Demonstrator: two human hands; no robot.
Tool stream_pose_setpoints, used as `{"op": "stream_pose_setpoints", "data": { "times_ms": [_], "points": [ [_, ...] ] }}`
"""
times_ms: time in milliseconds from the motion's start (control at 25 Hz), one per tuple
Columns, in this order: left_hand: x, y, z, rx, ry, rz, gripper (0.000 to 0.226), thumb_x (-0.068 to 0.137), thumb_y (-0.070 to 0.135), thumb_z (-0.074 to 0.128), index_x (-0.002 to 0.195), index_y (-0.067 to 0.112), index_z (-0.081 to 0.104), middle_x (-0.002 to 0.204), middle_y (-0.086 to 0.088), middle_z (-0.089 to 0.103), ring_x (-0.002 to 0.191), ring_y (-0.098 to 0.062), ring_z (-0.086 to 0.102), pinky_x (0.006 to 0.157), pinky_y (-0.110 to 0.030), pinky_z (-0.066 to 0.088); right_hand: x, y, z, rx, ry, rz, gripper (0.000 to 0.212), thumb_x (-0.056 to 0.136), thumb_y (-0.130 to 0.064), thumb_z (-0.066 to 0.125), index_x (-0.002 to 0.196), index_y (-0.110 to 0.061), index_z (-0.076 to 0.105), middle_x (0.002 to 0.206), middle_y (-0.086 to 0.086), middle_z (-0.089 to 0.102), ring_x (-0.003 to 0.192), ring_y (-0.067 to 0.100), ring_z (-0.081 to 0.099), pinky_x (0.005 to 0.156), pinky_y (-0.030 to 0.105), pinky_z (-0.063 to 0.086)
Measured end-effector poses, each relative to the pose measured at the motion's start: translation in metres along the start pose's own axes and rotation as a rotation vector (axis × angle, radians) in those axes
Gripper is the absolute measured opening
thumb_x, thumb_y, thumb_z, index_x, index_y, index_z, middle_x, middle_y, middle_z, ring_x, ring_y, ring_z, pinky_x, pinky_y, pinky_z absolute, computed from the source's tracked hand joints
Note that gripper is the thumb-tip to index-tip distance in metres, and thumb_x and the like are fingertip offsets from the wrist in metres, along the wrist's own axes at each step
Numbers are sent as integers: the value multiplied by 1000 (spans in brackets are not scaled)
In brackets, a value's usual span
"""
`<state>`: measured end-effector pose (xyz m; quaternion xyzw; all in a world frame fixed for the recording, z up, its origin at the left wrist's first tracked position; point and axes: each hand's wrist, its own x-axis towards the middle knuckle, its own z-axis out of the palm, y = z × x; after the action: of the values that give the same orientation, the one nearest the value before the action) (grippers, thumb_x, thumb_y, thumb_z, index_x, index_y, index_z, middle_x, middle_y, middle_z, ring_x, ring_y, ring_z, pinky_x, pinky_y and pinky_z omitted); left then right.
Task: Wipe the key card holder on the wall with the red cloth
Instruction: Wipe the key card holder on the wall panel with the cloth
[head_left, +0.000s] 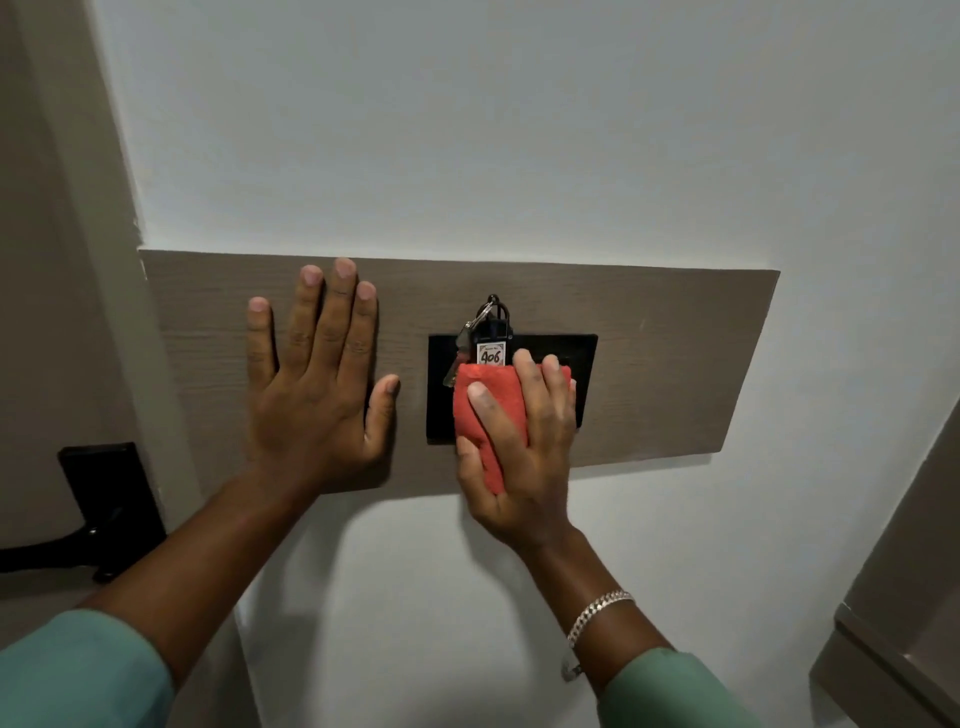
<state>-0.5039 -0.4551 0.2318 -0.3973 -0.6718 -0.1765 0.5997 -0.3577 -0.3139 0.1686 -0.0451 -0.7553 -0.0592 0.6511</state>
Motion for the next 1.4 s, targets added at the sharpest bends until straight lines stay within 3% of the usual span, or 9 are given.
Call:
{"op": "stream_pose_setpoints", "data": {
  "times_ms": [120,280,480,640,760,880,1080,1200,1400],
  "points": [
    [0,1,-2,20,-42,-7,78,94,45,34,157,5,12,166,-12,4,154,-28,-4,124,-53,-6,-1,17,-16,21,-43,-42,51,90,-32,59,139,-23,46,154,18,34,149,42,28,114,70,32],
    [2,2,-11,-22,-103,-1,79,94,46,36,157,4,12,166,-16,8,154,-32,1,122,-56,-3,19,-16,-11,79,-42,206,55,94,-33,54,147,-31,40,164,14,26,157,35,17,124,63,23],
    [-25,34,-45,-338,-220,-211,73,89,36,41,153,2,30,163,-19,24,152,-34,15,120,-56,13,16,4,-47,15,-260,-31,56,89,-21,63,142,-23,48,158,23,36,151,44,27,117,67,32],
    [-47,103,-80,-1135,-357,-856,48,95,58,39,107,22,68,103,-5,71,103,-29,65,83,-34,47,14,-7,-61,170,-291,187,52,94,-26,57,144,-25,45,163,18,30,156,34,19,122,61,31],
    [-24,136,-78,-1787,-700,-1172,38,92,54,48,111,28,68,108,-5,76,104,-21,71,89,-36,56,1,-4,-79,300,-391,240,60,91,-30,59,147,-26,38,164,10,29,157,26,18,123,57,33],
    [-16,171,-65,-1894,-758,-1200,23,95,25,61,114,16,70,108,-14,76,97,-25,74,88,-44,58,-19,23,-116,328,-463,305,78,85,-36,69,151,-28,29,167,0,25,158,17,16,125,54,31],
    [-15,268,-40,-2008,-796,-1252,21,89,12,67,110,8,67,100,-14,74,86,-27,74,70,-38,62,-70,74,-184,394,-323,817,94,82,-66,64,156,-37,14,166,-11,19,152,3,28,119,36,41],
    [-16,338,-28,-2080,-874,-1238,34,77,19,73,108,7,68,93,-11,76,79,-28,73,57,-35,61,-97,124,-227,417,-211,1185,74,86,-51,70,146,-40,30,136,-7,57,116,3,66,90,23,59],
    [-42,482,-9,-1925,-1159,-1295,35,84,26,73,115,11,65,106,-12,75,93,-35,73,72,-47,64,-155,221,-301,261,-54,1513,62,91,-16,71,143,-20,39,103,-3,64,95,18,70,84,38,61]
  ]
}}
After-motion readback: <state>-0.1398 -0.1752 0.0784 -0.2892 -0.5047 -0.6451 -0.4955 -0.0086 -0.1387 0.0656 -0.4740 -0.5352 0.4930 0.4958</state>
